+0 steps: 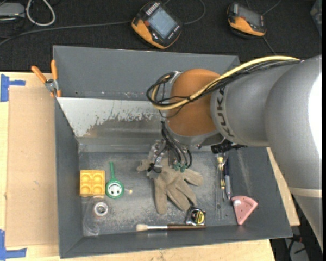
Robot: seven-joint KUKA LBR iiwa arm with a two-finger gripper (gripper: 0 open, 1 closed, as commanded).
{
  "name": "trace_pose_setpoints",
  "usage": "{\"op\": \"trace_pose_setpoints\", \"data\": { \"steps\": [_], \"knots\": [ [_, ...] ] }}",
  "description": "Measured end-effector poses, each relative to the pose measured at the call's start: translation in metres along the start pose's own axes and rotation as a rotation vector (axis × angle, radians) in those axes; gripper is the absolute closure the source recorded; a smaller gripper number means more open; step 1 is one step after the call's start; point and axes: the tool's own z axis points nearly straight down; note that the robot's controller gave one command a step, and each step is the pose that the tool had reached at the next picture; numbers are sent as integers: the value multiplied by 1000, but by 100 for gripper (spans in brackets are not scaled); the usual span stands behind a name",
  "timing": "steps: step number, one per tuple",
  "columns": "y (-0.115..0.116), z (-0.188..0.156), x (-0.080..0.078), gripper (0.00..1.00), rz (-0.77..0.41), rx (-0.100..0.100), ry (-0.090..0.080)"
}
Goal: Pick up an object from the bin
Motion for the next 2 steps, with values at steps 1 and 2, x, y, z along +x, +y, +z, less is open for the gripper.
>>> {"op": "trace_pose_setpoints", "data": {
  "steps": [1, 2],
  "knots": [
    [0, -39, 1, 100, -1, 1, 5],
    [0, -75, -1, 100, -1, -2, -3]
  ]
}}
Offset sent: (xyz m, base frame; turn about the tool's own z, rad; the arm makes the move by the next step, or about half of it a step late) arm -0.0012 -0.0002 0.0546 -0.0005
